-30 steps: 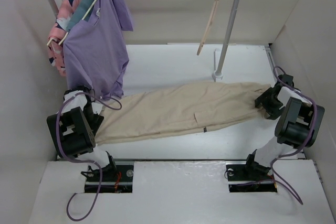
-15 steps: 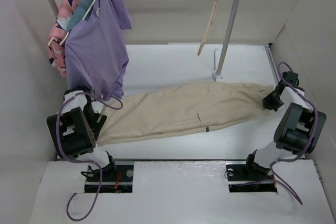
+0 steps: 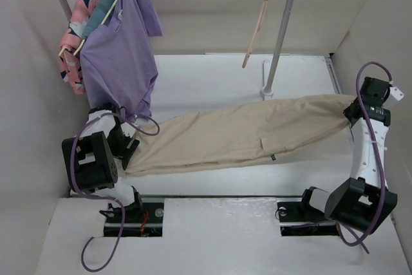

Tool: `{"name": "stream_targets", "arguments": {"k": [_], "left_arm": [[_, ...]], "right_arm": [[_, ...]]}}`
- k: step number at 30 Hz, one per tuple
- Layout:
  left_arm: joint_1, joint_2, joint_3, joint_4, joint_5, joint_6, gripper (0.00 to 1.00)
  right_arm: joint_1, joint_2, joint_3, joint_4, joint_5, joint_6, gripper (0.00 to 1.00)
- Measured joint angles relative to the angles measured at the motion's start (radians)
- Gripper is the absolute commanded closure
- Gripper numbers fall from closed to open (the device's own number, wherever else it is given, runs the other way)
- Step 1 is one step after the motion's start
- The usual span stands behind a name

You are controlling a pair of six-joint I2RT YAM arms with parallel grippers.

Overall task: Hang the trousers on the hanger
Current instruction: Fold the trousers at the center of the board.

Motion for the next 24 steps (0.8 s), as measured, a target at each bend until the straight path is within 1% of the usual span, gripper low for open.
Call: {"name": "stream_targets", "arguments": {"k": [7, 10, 12, 15, 19, 21, 24], "left_arm": [[-0.079, 0.004, -0.011, 0.031, -0.003, -0.008, 0.31], [-0.114, 0.005, -0.011, 0.042, 0.003, -0.021, 0.31], [-0.138, 0.01, -0.011, 0.05, 0.01, -0.033, 0.31], [-0.175, 0.016, -0.011, 0.059, 0.023, -0.051, 0.3], [-0.216, 0.016, -0.011, 0.068, 0.047, -0.08, 0.3], [-0.235, 0.016, -0.011, 0.073, 0.053, -0.095, 0.3], [-0.259, 0.023, -0.01, 0.084, 0.061, -0.119, 0.31]], "right_arm": [[0.027, -0.055, 0.025, -0.081, 0.131, -0.048, 1.0], [0.054, -0.045, 0.091, -0.118, 0.164, -0.057, 1.0], [0.092, -0.03, 0.151, -0.135, 0.212, -0.063, 1.0], [0.229, -0.014, 0.23, -0.148, 0.325, -0.08, 1.0], [0.488, -0.014, 0.252, -0.156, 0.467, -0.087, 1.0], [0.599, -0.025, 0.221, -0.151, 0.505, -0.076, 1.0], [0.768, -0.073, 0.108, -0.15, 0.541, -0.039, 1.0]]}}
